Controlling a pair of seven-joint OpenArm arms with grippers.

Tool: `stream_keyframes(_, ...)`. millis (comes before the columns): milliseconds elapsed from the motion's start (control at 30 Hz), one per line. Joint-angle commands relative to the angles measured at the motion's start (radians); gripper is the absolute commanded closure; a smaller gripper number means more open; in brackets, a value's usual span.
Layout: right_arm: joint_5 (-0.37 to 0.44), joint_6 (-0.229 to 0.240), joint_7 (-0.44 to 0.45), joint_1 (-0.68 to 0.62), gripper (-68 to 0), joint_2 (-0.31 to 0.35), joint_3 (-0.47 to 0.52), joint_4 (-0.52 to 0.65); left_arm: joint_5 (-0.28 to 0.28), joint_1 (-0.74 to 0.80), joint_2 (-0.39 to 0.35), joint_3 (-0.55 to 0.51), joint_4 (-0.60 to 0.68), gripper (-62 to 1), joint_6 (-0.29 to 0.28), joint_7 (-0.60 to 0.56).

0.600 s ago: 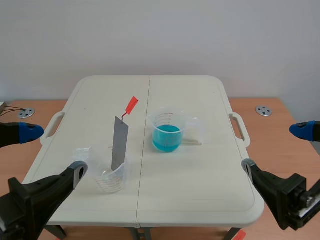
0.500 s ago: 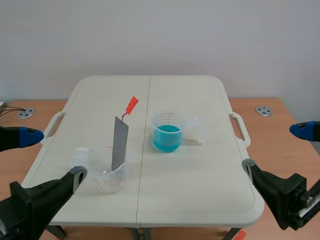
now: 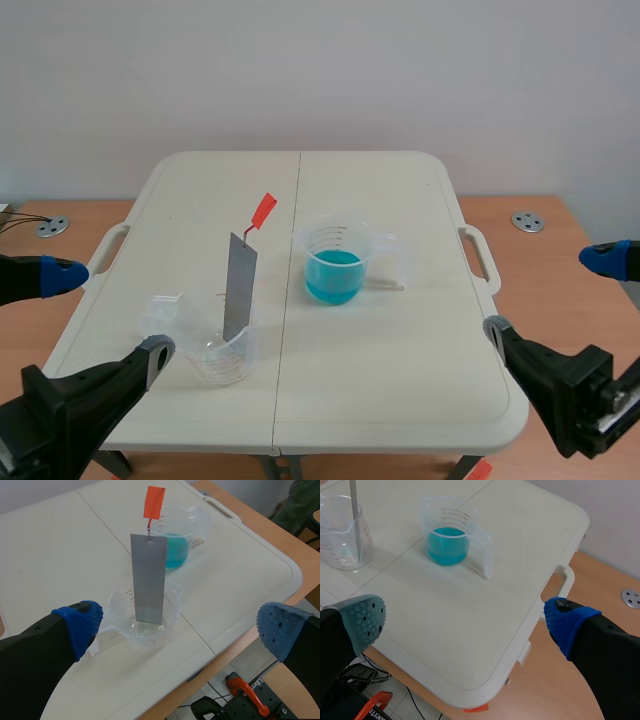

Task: Hold the metal plate by the orange handle, dip it into the blue solution, take it out and point at it, then put the plate back in the beaker on the left.
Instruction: 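Lift the metal plate out of the left beaker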

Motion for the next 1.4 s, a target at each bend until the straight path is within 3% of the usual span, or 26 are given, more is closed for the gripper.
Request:
stream_keyframes(0,0.004,0.004,0.024,0.012,-66.3,0.005,0.007,0.01,-0.007,0.002,0.002,0.001,0.012,-62.3,-0.001,-0.013)
stream_keyframes(567,0.004,0.017,0.029,0.056,-66.3,0.005,0.0,0.009,-0.007,0.002,0.002,0.001,0.012,-60.3,0.0,-0.018)
stream_keyframes(633,0.004,0.026,0.026,0.07,-66.3,0.005,-0.006,0.009,-0.007,0.002,0.002,0.001,0.012,-41.9,0.0,-0.018)
stream_keyframes(733,0.004,0.027,0.024,0.091,-66.3,0.005,-0.026,0.009,-0.006,0.002,0.002,0.001,0.012,-7.5,0.007,-0.017)
stream_keyframes(767,0.005,0.027,0.022,0.099,-66.3,0.005,-0.036,0.008,-0.006,0.002,0.002,0.001,0.012,-0.4,0.008,-0.017)
stream_keyframes(1033,0.024,0.034,0.0,0.182,-66.3,0.005,-0.134,-0.001,-0.006,0.064,0.002,0.001,0.013,-1.7,0.026,-0.017)
stream_keyframes(1200,0.095,0.034,-0.027,0.251,-66.3,0.005,-0.204,-0.033,-0.003,0.195,0.002,0.001,0.013,-1.7,0.105,-0.016)
stream_keyframes(1367,0.153,0.034,-0.051,0.326,-66.3,0.004,-0.276,-0.071,0.061,0.332,0.002,0.001,0.013,-1.7,0.155,-0.013)
